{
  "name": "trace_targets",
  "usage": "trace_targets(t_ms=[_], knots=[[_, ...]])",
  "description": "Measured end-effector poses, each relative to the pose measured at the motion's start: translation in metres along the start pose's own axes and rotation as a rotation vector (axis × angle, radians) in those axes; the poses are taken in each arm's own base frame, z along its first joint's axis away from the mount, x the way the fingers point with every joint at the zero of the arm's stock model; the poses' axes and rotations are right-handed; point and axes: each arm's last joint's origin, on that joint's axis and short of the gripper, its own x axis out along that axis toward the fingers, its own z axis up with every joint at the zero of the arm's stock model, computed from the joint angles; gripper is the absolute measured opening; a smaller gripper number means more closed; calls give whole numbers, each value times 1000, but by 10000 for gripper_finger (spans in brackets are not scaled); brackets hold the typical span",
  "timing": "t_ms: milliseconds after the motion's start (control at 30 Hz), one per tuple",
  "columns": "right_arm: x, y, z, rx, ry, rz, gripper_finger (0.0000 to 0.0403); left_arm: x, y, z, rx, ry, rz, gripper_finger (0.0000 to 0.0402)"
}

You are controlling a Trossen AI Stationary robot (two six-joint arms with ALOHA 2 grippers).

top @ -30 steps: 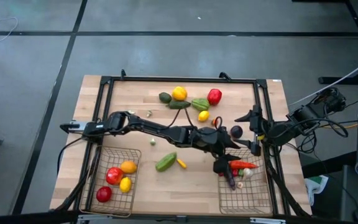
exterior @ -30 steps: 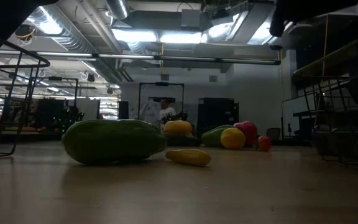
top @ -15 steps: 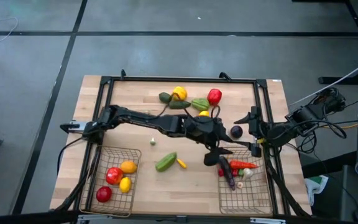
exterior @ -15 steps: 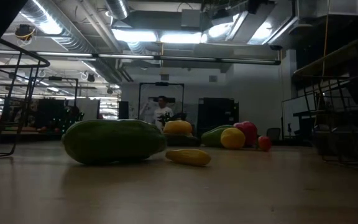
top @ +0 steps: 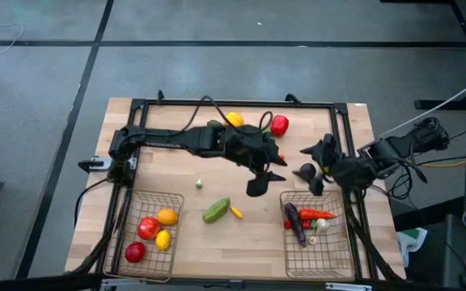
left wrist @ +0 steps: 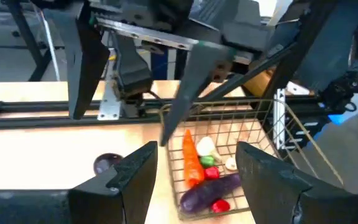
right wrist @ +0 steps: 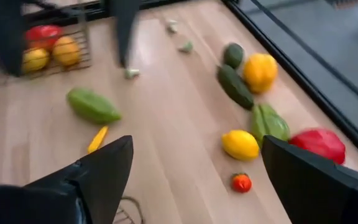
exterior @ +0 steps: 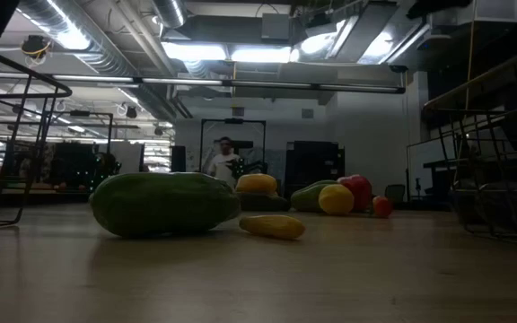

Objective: Sort produce into baskets
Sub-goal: Put the purple onion into the right wire basket

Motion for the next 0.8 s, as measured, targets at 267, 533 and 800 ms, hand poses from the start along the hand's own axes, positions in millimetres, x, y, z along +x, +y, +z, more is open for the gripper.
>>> trace_targets(t_ms=[267,533,800], knots=[[20,-40,9,150,123,-128,351,-18,6,4,6,24,18,214],[40,-72,-2,280,400,-311,351,-18,12,-5,17,115,31,214],[77,-82,-29,284,639,-306,351,6,21,-43,-18,164,43,214]])
